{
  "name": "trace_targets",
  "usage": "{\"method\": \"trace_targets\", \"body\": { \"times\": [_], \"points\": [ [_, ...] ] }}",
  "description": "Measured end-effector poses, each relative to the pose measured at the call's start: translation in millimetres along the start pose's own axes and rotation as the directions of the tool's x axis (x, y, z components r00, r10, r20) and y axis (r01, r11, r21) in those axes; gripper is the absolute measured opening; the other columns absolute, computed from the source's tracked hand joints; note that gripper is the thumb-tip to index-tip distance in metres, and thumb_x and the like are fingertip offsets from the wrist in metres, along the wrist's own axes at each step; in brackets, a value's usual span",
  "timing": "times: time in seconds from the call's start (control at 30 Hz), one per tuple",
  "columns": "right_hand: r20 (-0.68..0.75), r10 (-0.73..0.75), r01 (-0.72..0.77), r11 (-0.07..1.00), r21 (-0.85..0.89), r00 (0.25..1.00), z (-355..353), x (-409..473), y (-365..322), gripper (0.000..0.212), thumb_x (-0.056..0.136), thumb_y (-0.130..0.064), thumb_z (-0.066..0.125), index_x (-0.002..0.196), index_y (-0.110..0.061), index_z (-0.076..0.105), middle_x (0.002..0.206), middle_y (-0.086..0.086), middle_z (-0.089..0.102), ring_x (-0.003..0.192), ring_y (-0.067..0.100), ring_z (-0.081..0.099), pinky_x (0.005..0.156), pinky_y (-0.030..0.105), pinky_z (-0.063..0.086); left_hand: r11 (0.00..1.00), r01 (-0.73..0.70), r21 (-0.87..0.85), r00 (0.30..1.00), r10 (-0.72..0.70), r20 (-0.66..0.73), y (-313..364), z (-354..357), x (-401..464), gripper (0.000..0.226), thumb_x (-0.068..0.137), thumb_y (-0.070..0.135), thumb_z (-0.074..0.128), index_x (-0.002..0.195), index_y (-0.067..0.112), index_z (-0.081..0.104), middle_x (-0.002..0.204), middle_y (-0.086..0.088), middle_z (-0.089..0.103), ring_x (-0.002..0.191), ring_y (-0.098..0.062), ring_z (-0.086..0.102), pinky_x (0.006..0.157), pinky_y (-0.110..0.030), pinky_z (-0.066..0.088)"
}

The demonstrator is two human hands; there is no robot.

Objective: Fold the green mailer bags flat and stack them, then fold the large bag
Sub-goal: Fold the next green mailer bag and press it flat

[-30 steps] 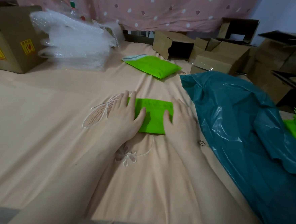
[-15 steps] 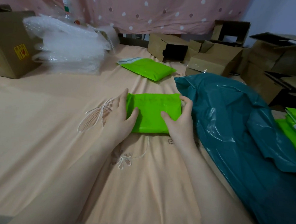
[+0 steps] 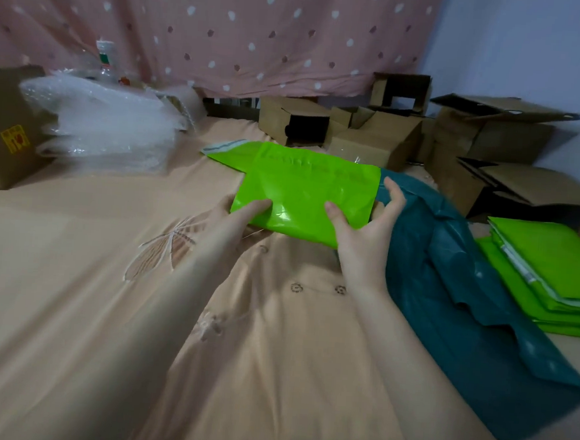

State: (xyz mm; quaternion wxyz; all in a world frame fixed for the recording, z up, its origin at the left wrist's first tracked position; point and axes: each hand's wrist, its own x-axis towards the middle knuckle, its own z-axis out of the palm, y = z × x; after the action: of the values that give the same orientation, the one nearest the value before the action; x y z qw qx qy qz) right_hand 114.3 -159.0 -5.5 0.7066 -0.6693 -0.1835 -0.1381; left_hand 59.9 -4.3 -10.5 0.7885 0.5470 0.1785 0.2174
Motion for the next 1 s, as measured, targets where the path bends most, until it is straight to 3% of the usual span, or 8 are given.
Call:
{"method": "trace_targets", "body": {
  "times": [0.17,0.3,0.43,0.57,0.67,0.73,0.9,1.0],
  "points": [
    [-0.059,0.016,-0.014,1.000,0.022,0.998,-44,10,-12,0.066,0.086,-0.025,0.066,0.138,-0.026,0.026,0.099,-0.014,0.059,0.086,-0.004,0.060,0.083,0.030,0.050,0.997,-0.075,0.010,0.997,0.075,0.032,7,37,-9,0.042,0.082,0.009,0.068,0.120,0.012,0.048,0.099,-0.005,0.064,0.068,-0.006,0.067,0.059,-0.018,0.053],
    [-0.075,0.011,-0.007,0.999,0.047,0.997,-89,27,-26,0.050,0.086,-0.018,0.067,0.127,-0.024,0.040,0.103,-0.017,0.053,0.082,-0.021,0.054,0.072,0.007,0.045,0.997,-0.080,-0.010,0.995,0.080,0.053,9,66,-14,0.057,0.082,0.015,0.071,0.130,0.014,0.042,0.081,0.000,0.058,0.056,0.001,0.060,0.058,-0.015,0.051],
    [-0.015,0.001,-0.001,1.000,-0.010,1.000,-130,31,-32,0.036,0.078,-0.022,0.071,0.105,-0.034,0.051,0.113,0.010,0.062,0.097,0.018,0.063,0.082,0.034,0.052,0.993,-0.093,-0.067,0.993,0.098,0.070,5,107,-20,0.054,0.085,0.019,0.067,0.130,0.007,0.041,0.076,-0.002,0.053,0.045,0.001,0.054,0.054,-0.016,0.049],
    [-0.077,-0.029,0.023,0.996,-0.084,0.997,-164,28,-32,0.036,0.076,-0.017,0.071,0.095,-0.040,0.053,0.101,0.004,0.065,0.093,0.019,0.063,0.080,0.041,0.053,0.995,-0.067,-0.080,0.993,0.074,0.088,0,151,-29,0.044,0.092,0.025,0.058,0.129,0.016,0.035,0.094,-0.005,0.060,0.061,-0.010,0.062,0.068,-0.027,0.057],
    [-0.181,-0.012,-0.009,0.994,-0.113,0.983,-191,29,-31,0.030,0.076,-0.017,0.073,0.091,-0.036,0.056,0.094,-0.001,0.064,0.088,0.016,0.063,0.079,0.043,0.053,0.994,-0.070,0.086,0.969,0.047,0.244,-13,181,-45,0.066,0.092,0.022,0.057,0.144,0.026,0.017,0.098,-0.007,0.060,0.074,-0.019,0.062,0.073,-0.029,0.057],
    [-0.245,-0.001,-0.029,0.992,-0.120,0.969,-209,30,-30,0.027,0.073,-0.024,0.072,0.091,-0.036,0.056,0.100,0.004,0.065,0.094,0.022,0.063,0.082,0.048,0.053,0.973,-0.116,0.202,0.930,0.035,0.366,-24,198,-56,0.074,0.090,0.021,0.059,0.145,0.033,0.011,0.115,-0.008,0.057,0.076,-0.015,0.064,0.076,-0.029,0.058],
    [-0.342,-0.009,-0.068,0.975,-0.212,0.940,-255,34,-26,0.027,0.080,-0.020,0.073,0.102,-0.020,0.058,0.099,0.004,0.064,0.090,0.020,0.062,0.077,0.032,0.050,0.896,-0.264,0.358,0.863,0.054,0.503,-44,244,-70,0.049,0.088,0.024,0.063,0.132,0.028,0.043,0.126,0.000,0.048,0.084,-0.010,0.062,0.080,-0.023,0.055],
    [-0.398,-0.010,-0.106,0.957,-0.268,0.917,-282,37,-21,0.025,0.082,-0.026,0.070,0.104,-0.015,0.063,0.085,-0.006,0.061,0.073,0.006,0.057,0.067,0.020,0.046,0.863,-0.307,0.402,0.865,0.077,0.496,-54,270,-68,0.044,0.085,0.027,0.066,0.126,0.029,0.050,0.125,0.000,0.051,0.103,-0.021,0.060,0.092,-0.035,0.051]
  ]
}}
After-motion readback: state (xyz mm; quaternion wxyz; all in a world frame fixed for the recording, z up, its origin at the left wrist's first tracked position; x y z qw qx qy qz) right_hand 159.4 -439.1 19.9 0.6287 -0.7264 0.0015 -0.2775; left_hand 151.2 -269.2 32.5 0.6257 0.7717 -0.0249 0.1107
